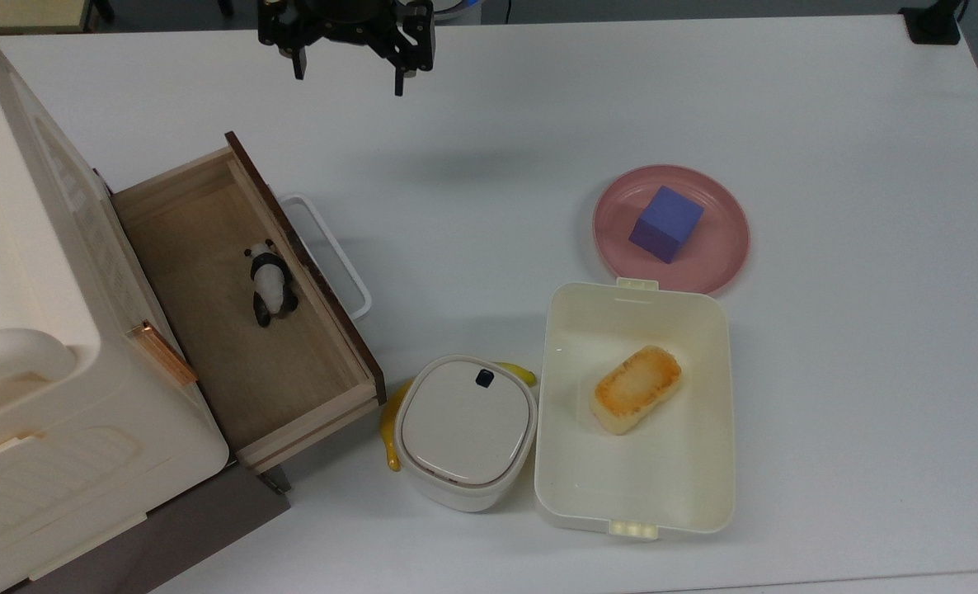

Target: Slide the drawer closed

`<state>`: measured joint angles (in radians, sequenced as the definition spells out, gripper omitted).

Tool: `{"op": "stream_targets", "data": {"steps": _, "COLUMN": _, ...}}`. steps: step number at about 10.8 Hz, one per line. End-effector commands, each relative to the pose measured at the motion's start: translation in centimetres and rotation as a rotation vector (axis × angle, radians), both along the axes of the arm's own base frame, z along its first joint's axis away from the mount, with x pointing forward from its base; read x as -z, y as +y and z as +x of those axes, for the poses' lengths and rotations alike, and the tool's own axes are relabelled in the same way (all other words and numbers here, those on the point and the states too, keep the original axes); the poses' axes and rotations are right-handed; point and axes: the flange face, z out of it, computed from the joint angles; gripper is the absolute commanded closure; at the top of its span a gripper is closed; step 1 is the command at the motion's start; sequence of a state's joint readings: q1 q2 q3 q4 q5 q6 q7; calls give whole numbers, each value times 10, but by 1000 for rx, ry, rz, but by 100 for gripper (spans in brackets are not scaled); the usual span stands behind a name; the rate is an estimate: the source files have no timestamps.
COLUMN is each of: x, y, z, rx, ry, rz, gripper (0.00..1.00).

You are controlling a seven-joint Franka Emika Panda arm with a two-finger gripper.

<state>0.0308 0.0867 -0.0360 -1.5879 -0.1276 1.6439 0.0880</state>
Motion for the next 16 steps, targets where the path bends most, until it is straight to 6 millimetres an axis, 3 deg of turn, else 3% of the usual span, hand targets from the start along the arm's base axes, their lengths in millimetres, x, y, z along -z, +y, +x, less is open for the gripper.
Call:
{"op": "stream_targets", "data": {"steps": 1, "x": 0, "y": -3, "z": -6, "rx": 12, "ry": 0, "rz": 84, "gripper": 0}}
{"op": "stream_targets", "data": {"steps": 6, "x": 7, "y": 1, "z": -4, "rx": 20, "ry": 14, "rz": 106, "gripper": 2}}
{"op": "stream_targets", "data": {"steps": 7, "x": 14, "y": 3, "z": -4, "rx": 35, "ry": 25, "rz": 125, "gripper": 9}}
{"op": "stream_targets", "data": {"steps": 9, "x": 29, "y": 5, "z": -2, "rx": 80, "ry": 47, "rz": 139, "gripper": 40}}
{"op": "stream_targets", "data": {"steps": 11, "x": 65, "y": 3, "z": 16, "rx": 296, "ry": 22, "rz": 129, "gripper": 59}}
{"op": "stream_targets", "data": {"steps": 14, "x": 128, "y": -12, "z": 48, "rx": 587, "ry": -49, "rz": 73, "gripper": 60}}
{"op": "stream_targets", "data": {"steps": 16, "x": 154, "y": -25, "z": 64, "rx": 670, "ry": -125, "rz": 17, "gripper": 62}}
